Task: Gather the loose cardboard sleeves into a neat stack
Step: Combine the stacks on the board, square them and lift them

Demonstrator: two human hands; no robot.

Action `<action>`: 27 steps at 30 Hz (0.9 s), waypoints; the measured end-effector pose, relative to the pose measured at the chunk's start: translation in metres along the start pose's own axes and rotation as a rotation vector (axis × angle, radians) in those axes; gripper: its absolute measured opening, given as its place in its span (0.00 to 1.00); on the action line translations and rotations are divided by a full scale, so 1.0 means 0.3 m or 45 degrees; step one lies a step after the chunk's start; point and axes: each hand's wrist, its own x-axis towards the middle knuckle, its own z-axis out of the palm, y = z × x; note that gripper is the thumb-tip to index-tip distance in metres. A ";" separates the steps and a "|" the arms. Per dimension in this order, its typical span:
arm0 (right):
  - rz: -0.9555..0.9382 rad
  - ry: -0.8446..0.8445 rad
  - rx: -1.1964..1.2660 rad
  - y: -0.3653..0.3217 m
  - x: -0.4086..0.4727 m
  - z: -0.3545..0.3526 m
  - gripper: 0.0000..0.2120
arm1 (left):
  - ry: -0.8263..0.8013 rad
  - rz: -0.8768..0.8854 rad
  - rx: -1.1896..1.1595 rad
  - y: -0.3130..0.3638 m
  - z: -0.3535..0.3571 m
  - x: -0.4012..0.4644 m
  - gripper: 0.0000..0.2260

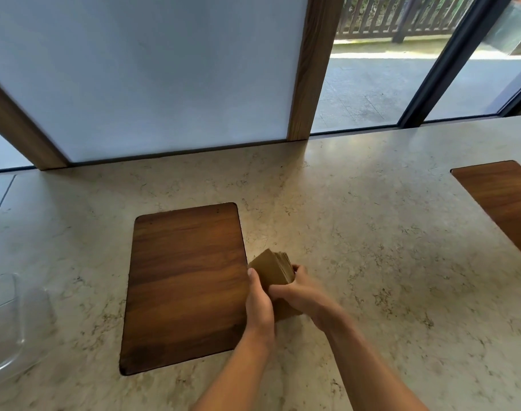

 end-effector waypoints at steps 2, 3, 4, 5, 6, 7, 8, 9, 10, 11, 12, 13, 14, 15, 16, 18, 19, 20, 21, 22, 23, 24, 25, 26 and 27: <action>-0.101 0.006 -0.178 -0.027 0.001 0.043 0.50 | -0.049 0.012 -0.175 0.015 -0.045 -0.009 0.34; -0.173 0.009 -0.297 -0.051 0.006 0.077 0.53 | -0.080 0.026 -0.280 0.032 -0.079 -0.006 0.34; -0.252 0.013 -0.445 -0.080 0.013 0.115 0.56 | -0.106 0.044 -0.389 0.052 -0.119 -0.003 0.33; -0.335 0.018 -0.601 -0.109 0.021 0.158 0.59 | -0.136 0.065 -0.492 0.076 -0.162 -0.004 0.32; -0.415 0.032 -0.736 -0.134 0.023 0.186 0.62 | -0.139 0.094 -0.538 0.093 -0.190 -0.007 0.31; -0.520 0.028 -0.848 -0.164 0.040 0.246 0.63 | -0.120 0.155 -0.556 0.115 -0.248 -0.006 0.30; -0.622 0.039 -0.946 -0.186 0.048 0.278 0.64 | -0.087 0.250 -0.484 0.127 -0.288 -0.013 0.27; -0.749 0.045 -1.052 -0.206 0.069 0.331 0.64 | 0.009 0.378 -0.391 0.141 -0.354 -0.006 0.23; -0.862 0.057 -1.177 -0.216 0.088 0.372 0.64 | 0.185 0.490 -0.310 0.147 -0.423 0.001 0.20; -0.973 0.075 -1.304 -0.231 0.121 0.417 0.63 | 0.363 0.623 -0.306 0.173 -0.497 0.017 0.17; -1.051 0.073 -1.414 -0.254 0.152 0.458 0.62 | 0.485 0.745 -0.283 0.204 -0.573 0.036 0.18; -1.095 0.049 -1.511 -0.268 0.184 0.494 0.62 | 0.540 0.838 -0.205 0.225 -0.643 0.064 0.21; -1.106 0.017 -1.584 -0.274 0.199 0.502 0.62 | 0.528 0.910 -0.072 0.239 -0.684 0.083 0.23; -1.127 0.003 -1.628 -0.273 0.229 0.531 0.63 | 0.484 0.973 0.086 0.251 -0.732 0.109 0.26; -1.143 0.015 -1.658 -0.263 0.254 0.551 0.63 | 0.415 1.003 0.253 0.255 -0.763 0.137 0.30; -1.152 0.041 -1.688 -0.248 0.262 0.560 0.63 | 0.265 1.022 0.556 0.270 -0.771 0.178 0.35; -1.172 0.068 -1.695 -0.239 0.257 0.559 0.62 | 0.177 1.036 0.638 0.281 -0.762 0.186 0.36; -1.205 0.090 -1.691 -0.233 0.260 0.561 0.62 | 0.091 1.050 0.674 0.292 -0.752 0.206 0.37; -1.196 0.087 -1.692 -0.227 0.259 0.561 0.62 | 0.013 1.033 0.679 0.302 -0.739 0.227 0.38; -1.186 0.082 -1.669 -0.230 0.253 0.557 0.62 | -0.049 1.034 0.681 0.316 -0.724 0.239 0.39; -1.175 0.081 -1.636 -0.228 0.260 0.553 0.62 | -0.082 1.051 0.682 0.323 -0.711 0.255 0.39; -1.168 0.082 -1.595 -0.222 0.274 0.550 0.62 | -0.094 1.064 0.668 0.323 -0.701 0.273 0.38; -1.165 0.071 -1.555 -0.228 0.275 0.547 0.63 | -0.104 1.061 0.636 0.332 -0.695 0.280 0.37; -1.164 0.046 -1.516 -0.230 0.285 0.543 0.63 | -0.106 1.048 0.585 0.333 -0.692 0.295 0.36; -1.173 0.024 -1.475 -0.238 0.289 0.540 0.63 | -0.111 1.050 0.533 0.337 -0.695 0.302 0.33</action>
